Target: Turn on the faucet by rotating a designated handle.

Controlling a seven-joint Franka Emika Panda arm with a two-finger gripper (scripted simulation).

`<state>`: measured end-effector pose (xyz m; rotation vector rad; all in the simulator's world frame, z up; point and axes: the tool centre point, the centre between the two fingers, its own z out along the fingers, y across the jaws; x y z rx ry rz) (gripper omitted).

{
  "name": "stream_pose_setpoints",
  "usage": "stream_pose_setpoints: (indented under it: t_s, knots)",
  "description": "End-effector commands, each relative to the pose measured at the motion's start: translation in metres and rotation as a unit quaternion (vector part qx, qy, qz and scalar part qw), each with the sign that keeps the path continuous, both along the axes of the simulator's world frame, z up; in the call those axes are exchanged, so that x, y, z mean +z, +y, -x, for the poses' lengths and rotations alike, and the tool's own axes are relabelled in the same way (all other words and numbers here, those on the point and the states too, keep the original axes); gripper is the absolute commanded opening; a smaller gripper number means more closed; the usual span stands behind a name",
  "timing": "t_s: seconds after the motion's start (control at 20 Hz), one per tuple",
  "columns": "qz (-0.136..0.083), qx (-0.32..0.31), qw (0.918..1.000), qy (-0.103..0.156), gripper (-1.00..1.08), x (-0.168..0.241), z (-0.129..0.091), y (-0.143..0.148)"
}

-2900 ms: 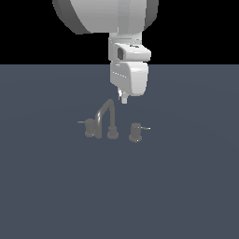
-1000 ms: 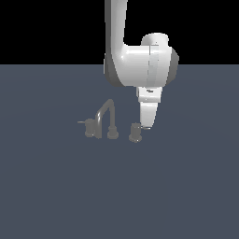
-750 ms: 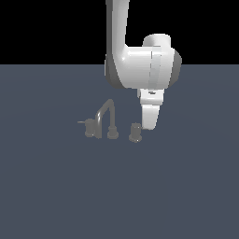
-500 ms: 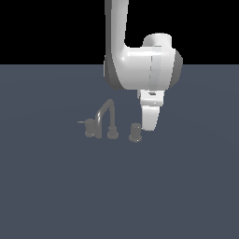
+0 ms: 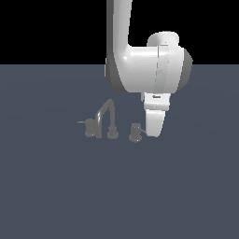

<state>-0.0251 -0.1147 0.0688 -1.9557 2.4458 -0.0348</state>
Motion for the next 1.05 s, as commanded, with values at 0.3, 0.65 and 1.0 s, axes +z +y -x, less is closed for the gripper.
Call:
stream_pose_setpoints:
  t_s: [0.3,0.65,1.0]
  knots:
    - [-0.004,0.011,0.9999,0.008,-1.00,-0.004,0.017,0.045]
    - [-0.001,-0.002,1.0000,0.005,-1.00,-0.002,0.012,0.046]
    - [-0.005,0.013,0.9998,0.011,-1.00,-0.005,0.003,0.089]
